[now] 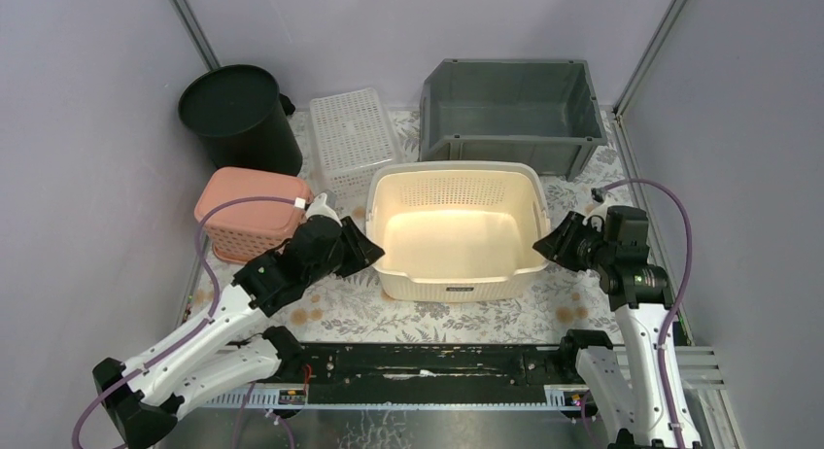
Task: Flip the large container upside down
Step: Place the container at the center of the board.
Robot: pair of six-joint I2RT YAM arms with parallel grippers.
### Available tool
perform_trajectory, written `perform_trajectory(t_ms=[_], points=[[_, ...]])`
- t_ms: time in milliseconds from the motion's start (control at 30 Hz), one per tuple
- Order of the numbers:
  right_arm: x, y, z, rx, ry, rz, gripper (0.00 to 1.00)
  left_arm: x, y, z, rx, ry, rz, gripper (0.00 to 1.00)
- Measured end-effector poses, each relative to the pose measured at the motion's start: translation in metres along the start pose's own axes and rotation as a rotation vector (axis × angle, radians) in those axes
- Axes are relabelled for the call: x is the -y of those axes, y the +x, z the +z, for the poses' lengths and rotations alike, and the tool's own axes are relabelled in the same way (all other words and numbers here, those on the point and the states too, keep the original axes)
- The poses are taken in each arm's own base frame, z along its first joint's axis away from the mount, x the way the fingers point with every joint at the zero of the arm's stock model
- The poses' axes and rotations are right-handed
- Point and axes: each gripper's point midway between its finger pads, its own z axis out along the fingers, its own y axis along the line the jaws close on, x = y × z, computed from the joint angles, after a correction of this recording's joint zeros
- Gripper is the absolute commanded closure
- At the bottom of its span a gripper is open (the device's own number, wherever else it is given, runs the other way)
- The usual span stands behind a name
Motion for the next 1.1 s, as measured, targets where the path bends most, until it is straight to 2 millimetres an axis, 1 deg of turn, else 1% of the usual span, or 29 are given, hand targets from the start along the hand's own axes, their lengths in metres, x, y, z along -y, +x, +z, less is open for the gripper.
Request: perform_trajectory(t_ms=[67,167,200,233,300,367,467,600,733,800,900,967,1033,1100], points=[[-0.006,0.0,0.001,-0.009,-0.03,-0.001,0.47,-0.001,0.004,0.0,-0.018,0.0,0.005,0.45],[-0.013,-0.002,0.0,-0.031,-0.056,0.006,0.39,0.001,0.008,-0.002,-0.038,0.008,0.009,0.33],[-0.016,-0.004,-0.002,-0.036,-0.06,0.007,0.27,0.002,0.008,-0.003,-0.042,0.009,0.012,0.31],[-0.019,-0.006,-0.003,-0.039,-0.063,0.008,0.23,0.003,0.007,-0.005,-0.043,0.01,0.012,0.28],[-0.026,-0.015,-0.007,-0.039,-0.072,0.006,0.19,0.007,0.004,-0.01,-0.043,0.014,0.018,0.21],[-0.033,-0.027,-0.011,-0.02,-0.079,-0.006,0.18,0.015,-0.001,-0.017,-0.035,0.028,0.025,0.18],[-0.036,-0.037,-0.013,-0.001,-0.068,-0.013,0.19,0.025,-0.009,-0.025,-0.022,0.049,0.033,0.12],[-0.034,-0.042,-0.008,-0.01,-0.049,-0.009,0.2,0.033,-0.017,-0.035,-0.012,0.06,0.059,0.05],[-0.027,-0.044,0.001,-0.026,-0.019,0.0,0.2,0.039,-0.028,-0.035,0.0,0.045,0.09,0.04],[-0.025,-0.046,0.005,-0.029,-0.01,0.001,0.21,0.035,-0.038,-0.03,0.013,0.018,0.092,0.03],[-0.021,-0.051,0.012,-0.017,0.001,-0.004,0.21,0.017,-0.059,-0.022,0.043,-0.041,0.064,0.03],[-0.017,-0.051,0.018,-0.009,0.008,-0.008,0.2,0.003,-0.072,-0.016,0.056,-0.067,0.027,0.04],[-0.013,-0.048,0.023,-0.011,0.011,-0.007,0.2,-0.009,-0.077,-0.01,0.05,-0.065,-0.013,0.05],[-0.01,-0.046,0.027,-0.019,0.012,-0.002,0.21,-0.018,-0.076,0.0,0.025,-0.051,-0.046,0.05]])
